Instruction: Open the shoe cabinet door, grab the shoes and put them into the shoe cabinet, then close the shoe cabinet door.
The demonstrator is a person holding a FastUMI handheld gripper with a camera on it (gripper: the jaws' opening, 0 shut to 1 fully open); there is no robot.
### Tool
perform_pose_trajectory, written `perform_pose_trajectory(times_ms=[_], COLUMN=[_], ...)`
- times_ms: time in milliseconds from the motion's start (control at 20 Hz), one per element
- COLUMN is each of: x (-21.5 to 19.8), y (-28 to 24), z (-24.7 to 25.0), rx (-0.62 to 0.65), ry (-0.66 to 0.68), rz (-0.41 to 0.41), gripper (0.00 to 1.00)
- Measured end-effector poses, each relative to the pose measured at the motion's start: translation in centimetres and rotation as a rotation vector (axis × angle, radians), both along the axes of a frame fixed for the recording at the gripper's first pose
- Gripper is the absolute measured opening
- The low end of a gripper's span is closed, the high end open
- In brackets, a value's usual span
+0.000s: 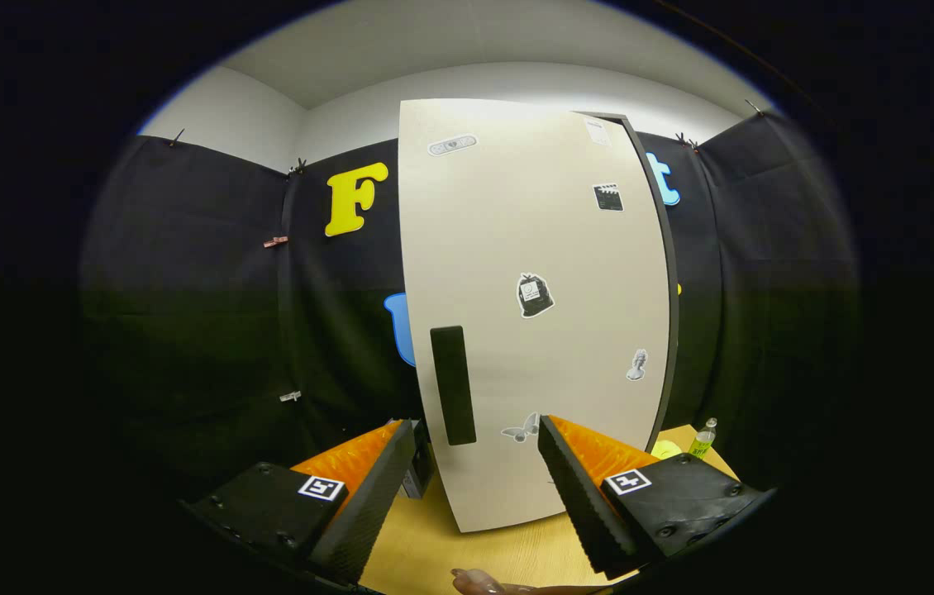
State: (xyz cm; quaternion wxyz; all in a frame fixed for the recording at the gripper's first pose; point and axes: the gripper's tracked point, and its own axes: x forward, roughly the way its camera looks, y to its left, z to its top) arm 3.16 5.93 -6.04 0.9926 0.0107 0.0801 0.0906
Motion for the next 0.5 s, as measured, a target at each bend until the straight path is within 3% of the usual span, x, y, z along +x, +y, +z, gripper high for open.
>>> perform_pose_trajectory(times_ms=[500], x=[0.04], y=[0.05], z=[0.36], rx=[0.000], ry=[-0.008], rz=[-0.010], gripper=[0.98])
